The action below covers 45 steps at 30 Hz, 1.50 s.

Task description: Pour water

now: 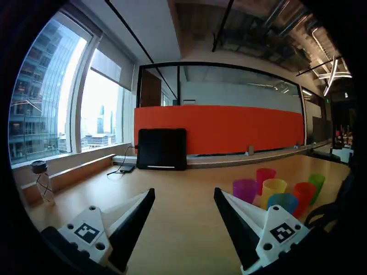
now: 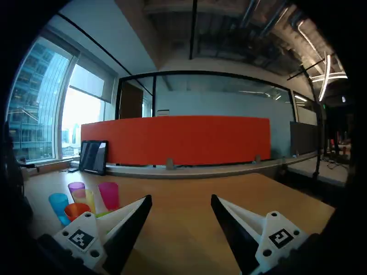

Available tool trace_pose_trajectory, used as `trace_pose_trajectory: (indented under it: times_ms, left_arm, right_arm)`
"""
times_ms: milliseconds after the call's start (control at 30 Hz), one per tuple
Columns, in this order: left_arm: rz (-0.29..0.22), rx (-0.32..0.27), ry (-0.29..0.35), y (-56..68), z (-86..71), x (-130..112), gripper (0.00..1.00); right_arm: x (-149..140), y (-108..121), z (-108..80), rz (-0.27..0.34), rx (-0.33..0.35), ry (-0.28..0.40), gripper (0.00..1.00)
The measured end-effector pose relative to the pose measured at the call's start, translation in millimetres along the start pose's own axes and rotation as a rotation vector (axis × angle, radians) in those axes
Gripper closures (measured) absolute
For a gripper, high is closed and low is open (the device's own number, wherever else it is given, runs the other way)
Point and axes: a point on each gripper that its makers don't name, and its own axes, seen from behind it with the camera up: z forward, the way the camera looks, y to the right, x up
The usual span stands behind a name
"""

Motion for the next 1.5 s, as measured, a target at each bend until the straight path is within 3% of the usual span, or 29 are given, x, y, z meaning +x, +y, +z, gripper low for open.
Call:
trace_pose_trajectory:
  times_ms: [467, 700, 1100, 1300, 1500]
  left_arm:
    - [0.032, -0.045, -0.015, -3.3, 12.3, 59, 0.05]
    - [0.030, -0.067, 0.004, -7.6, 19.4, 104, 0.05]
    - [0.037, -0.094, -0.014, -14.4, 30.0, 158, 0.05]
    - [0.040, -0.115, -0.017, -12.9, 33.9, 182, 0.05]
    - [0.042, -0.182, -0.009, 3.4, 33.9, 195, 0.05]
  right_arm:
    - [51, -3, 15.3, -0.024, 0.046, -0.039, 0.00]
    - [88, -2, 23.7, -0.035, 0.064, -0.045, 0.00]
    - [149, -6, 35.9, -0.040, 0.103, -0.045, 0.00]
    - [173, -6, 38.7, -0.043, 0.116, -0.039, 0.00]
    - [173, -12, 35.7, -0.043, 0.154, -0.055, 0.00]
